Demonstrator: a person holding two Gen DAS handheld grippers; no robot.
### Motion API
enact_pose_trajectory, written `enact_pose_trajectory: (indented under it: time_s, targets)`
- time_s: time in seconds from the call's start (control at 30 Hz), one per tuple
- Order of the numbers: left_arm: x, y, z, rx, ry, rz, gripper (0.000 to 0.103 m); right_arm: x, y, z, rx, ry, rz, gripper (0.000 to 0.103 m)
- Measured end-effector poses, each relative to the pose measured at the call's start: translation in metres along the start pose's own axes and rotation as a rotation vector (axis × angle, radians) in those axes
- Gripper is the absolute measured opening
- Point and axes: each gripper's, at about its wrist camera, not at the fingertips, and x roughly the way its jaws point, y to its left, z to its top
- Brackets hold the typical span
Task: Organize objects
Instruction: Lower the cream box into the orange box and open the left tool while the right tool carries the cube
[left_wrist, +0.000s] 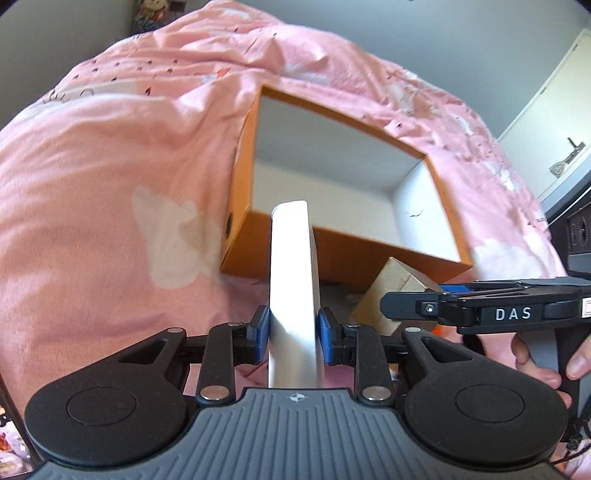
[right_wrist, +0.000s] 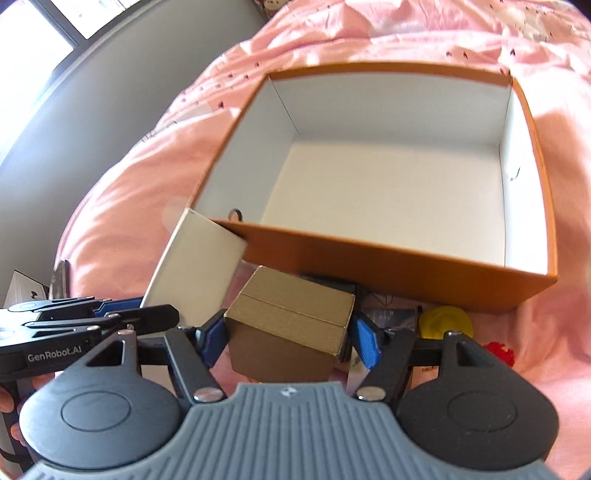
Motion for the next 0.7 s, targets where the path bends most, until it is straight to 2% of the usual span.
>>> enact_pose_trajectory:
  time_s: [0.23, 0.43, 0.7]
  targets:
    - [-0.029, -0.019, 0.012, 0.043, -0.083, -0.060, 0.031, -0.034, 0.015, 0.014, -0.076, -0.085, 0.009, 0.070]
    - [-0.042, -0.035, 0.032, 0.105, -0.170, -0.063, 0.031, -0.055, 0.020, 0.022, -0.115, -0.135, 0.010, 0.070]
    - [-0.018, -0.048, 0.075, 0.130, -0.281, -0.027, 0.031, -0.064, 0.011, 0.056, -0.121, -0.234, -0.050, 0.070]
